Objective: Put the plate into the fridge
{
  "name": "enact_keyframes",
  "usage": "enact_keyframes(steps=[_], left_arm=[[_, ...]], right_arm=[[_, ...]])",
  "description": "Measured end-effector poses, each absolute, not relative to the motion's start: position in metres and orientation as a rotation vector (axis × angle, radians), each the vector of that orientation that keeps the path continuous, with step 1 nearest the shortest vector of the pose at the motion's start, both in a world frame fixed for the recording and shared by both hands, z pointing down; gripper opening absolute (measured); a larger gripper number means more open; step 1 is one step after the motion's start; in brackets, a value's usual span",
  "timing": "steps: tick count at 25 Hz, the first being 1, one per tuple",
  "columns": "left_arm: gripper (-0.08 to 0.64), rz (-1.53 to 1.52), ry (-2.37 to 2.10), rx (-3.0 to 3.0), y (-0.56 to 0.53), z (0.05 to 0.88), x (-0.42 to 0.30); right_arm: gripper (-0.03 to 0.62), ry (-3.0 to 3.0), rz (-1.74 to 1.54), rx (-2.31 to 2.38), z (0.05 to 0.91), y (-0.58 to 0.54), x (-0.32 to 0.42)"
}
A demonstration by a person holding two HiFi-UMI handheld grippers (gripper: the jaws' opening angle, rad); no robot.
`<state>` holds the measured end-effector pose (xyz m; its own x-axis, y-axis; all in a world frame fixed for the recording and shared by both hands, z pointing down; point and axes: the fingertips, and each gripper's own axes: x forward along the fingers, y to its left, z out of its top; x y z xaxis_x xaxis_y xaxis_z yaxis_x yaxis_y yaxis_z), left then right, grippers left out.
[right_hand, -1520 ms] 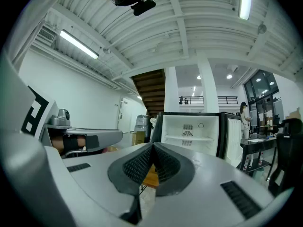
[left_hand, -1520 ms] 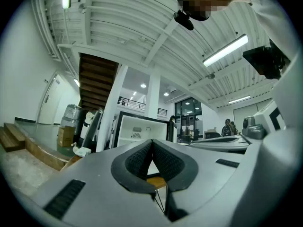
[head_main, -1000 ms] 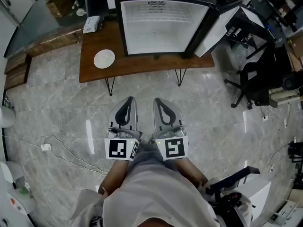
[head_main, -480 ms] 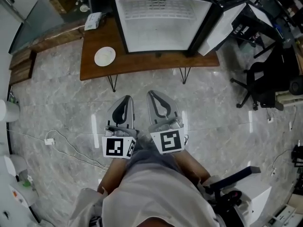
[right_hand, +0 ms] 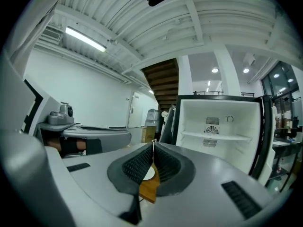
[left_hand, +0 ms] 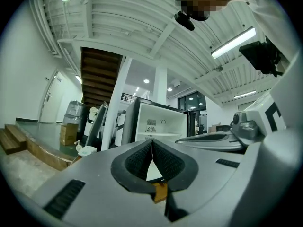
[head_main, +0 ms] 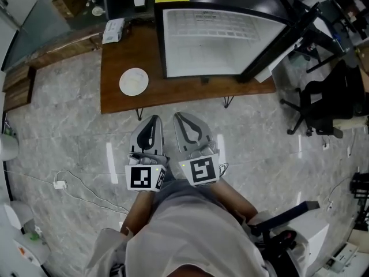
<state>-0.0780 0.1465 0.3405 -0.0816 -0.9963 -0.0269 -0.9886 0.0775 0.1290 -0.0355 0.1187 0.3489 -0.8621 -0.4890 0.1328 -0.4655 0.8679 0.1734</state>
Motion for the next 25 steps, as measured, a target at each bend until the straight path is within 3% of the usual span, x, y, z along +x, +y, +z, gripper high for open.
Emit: enact_keyframes(steps=[9, 18, 25], left_arm=[[0.02, -0.092, -2.115, 2.17, 0.039, 0.364, -0.357], [0.02, 0.123, -2.065, 2.084, -0.025, 0.479, -0.48], [0.02, 0.24, -1.901, 2.117, -0.087, 0.563, -0.52]], right_arm=[[0.017, -2.764, -0.158, 0.818, 0.378, 0.018, -0.309], [0.017, -2.639, -0.079, 0.872, 0.458, -0.056, -0.39], [0.017, -2.546, -0.052, 0.856, 0.525, -0.105, -0.428]])
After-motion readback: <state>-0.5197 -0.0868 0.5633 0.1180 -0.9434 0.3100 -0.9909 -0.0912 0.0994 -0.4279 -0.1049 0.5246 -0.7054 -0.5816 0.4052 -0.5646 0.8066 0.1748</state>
